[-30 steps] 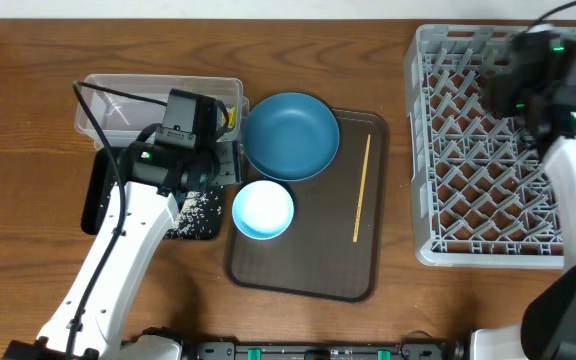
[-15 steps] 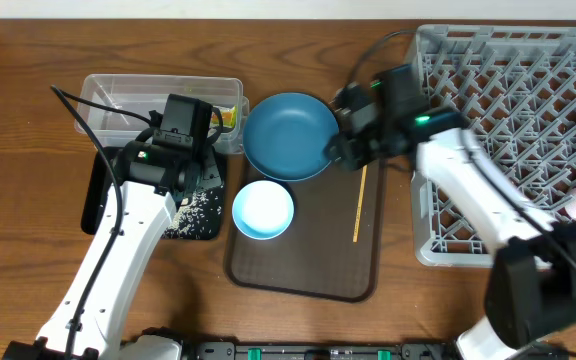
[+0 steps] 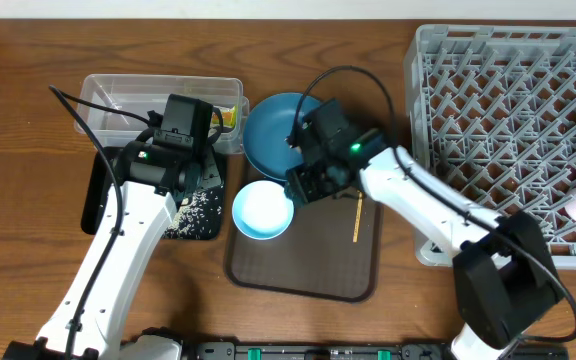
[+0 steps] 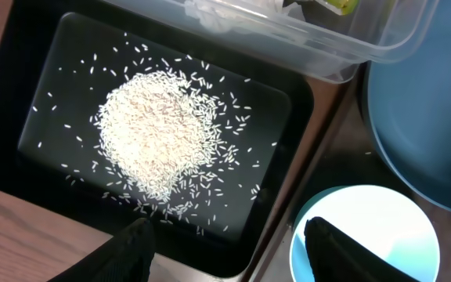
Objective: Sort waste into correct bins and load items into the dishwasher rack
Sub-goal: 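Grasp the rim of the light blue bowl on the brown tray with the right gripper, then carry the light blue bowl right and lower it into the dish rack, then grasp the edge of the large blue plate with the right gripper and lift, then carry the blue plate to the rack and stand it in the slots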
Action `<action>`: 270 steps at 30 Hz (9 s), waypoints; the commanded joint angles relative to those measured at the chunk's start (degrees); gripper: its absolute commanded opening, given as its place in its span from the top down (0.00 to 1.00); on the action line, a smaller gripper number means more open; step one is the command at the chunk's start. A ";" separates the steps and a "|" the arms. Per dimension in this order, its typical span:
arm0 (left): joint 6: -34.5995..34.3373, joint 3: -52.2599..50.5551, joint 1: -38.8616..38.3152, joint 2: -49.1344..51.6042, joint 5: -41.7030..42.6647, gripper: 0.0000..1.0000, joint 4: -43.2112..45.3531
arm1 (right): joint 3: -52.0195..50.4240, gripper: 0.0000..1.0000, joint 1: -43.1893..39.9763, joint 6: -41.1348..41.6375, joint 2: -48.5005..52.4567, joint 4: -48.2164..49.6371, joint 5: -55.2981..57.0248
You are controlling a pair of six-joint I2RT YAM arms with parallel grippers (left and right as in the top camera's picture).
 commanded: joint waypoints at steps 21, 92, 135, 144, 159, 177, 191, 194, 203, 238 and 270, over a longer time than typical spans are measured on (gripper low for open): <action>-0.33 0.50 0.31 -0.31 -1.14 0.36 -0.20 | -0.96 0.99 3.78 6.60 3.87 -1.75 14.75; -0.33 0.50 0.31 -0.31 -1.14 0.36 0.07 | -1.40 0.99 -13.60 -2.67 -11.91 -4.59 29.27; -0.55 0.50 0.28 -0.31 -1.09 0.35 1.55 | 4.44 0.99 -55.19 -66.45 9.27 75.56 72.02; -0.55 0.50 0.28 -0.31 -1.11 0.35 1.55 | 9.20 0.99 -55.60 -60.63 16.20 75.60 67.78; -0.52 0.50 0.28 -0.31 -1.11 0.35 1.57 | 9.18 0.99 -55.34 -55.25 21.79 73.09 64.13; -0.52 0.50 0.28 -0.31 -1.11 0.36 1.73 | 9.20 0.78 -47.54 -43.25 18.58 51.87 68.19; -0.52 0.50 0.28 -0.31 -1.11 0.36 1.75 | 9.20 0.58 -44.96 -32.30 2.71 28.33 39.08; -0.52 0.50 0.28 -0.31 -1.11 0.35 1.73 | 9.20 0.56 -42.53 -27.15 0.96 21.92 26.60; -0.52 0.50 0.28 -0.31 -1.09 0.35 1.70 | 9.14 0.50 -31.69 -13.05 1.31 14.45 2.36; -0.52 0.39 0.28 -0.31 -1.11 0.35 1.75 | 9.73 0.99 -20.90 -7.69 -3.78 14.47 39.12; -0.52 0.39 0.28 -0.31 -0.24 0.35 1.73 | 9.40 0.99 -40.33 -47.54 1.07 30.18 77.61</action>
